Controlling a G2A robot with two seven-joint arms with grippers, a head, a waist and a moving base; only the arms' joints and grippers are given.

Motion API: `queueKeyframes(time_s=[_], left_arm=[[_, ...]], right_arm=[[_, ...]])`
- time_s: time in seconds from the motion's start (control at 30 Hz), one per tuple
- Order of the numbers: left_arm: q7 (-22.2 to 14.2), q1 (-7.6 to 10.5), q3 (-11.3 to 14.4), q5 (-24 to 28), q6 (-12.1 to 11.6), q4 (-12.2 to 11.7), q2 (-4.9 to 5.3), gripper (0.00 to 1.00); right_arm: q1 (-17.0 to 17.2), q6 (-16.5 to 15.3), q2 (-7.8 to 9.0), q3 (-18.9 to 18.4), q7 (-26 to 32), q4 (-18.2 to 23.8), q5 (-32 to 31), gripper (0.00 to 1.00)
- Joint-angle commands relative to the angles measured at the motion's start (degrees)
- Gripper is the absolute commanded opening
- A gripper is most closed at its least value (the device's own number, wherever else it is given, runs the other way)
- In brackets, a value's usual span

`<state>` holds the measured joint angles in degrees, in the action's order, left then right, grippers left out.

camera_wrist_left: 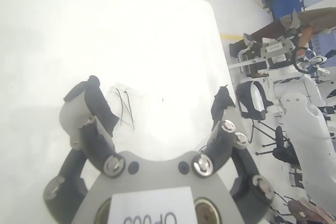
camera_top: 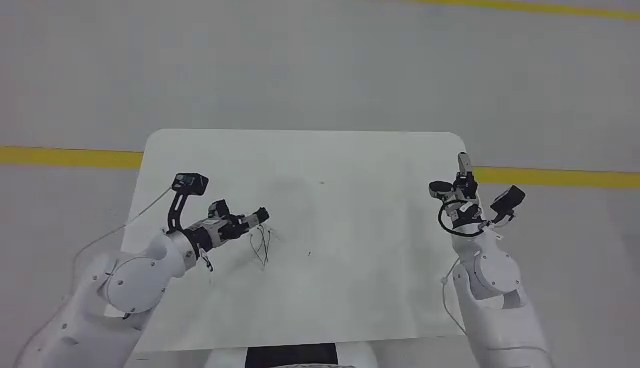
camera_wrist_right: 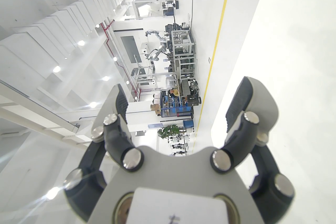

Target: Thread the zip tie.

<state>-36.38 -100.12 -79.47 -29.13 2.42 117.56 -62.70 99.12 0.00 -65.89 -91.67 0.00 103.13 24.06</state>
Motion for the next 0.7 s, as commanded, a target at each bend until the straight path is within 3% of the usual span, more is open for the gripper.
queueKeyframes(time_s=[0.0,0.1,0.17,0.3,0.43,0.5,0.67], left_arm=[[0.0,0.0,0.0,-0.02,0.0,0.0,0.0,1.0],[-0.43,0.1,0.24,-0.43,-0.22,0.11,0.03,1.0],[-3.46,1.09,1.46,-2.87,-0.08,0.13,0.19,1.0],[-10.25,4.71,4.86,-7.72,1.93,0.15,0.38,1.0],[-16.96,8.58,10.13,-12.26,4.69,-1.67,0.25,1.0],[-17.42,9.54,11.12,-11.46,5.73,-2.49,0.08,1.0],[-17.42,9.54,11.12,-11.46,5.73,-2.49,0.08,1.0]], right_arm=[[0.0,0.0,0.0,0.0,0.0,0.0,0.0,1.0],[0.0,0.0,0.0,0.0,0.0,0.0,0.0,1.0],[0.0,0.0,0.0,0.0,0.0,0.0,0.0,1.0],[0.0,0.0,0.0,0.0,0.0,0.0,0.0,1.0],[0.0,0.0,0.0,0.0,0.0,0.0,0.0,1.0],[0.0,0.0,0.0,0.0,0.0,0.0,0.0,1.0],[0.0,0.0,0.0,0.0,0.0,0.0,0.0,1.0]])
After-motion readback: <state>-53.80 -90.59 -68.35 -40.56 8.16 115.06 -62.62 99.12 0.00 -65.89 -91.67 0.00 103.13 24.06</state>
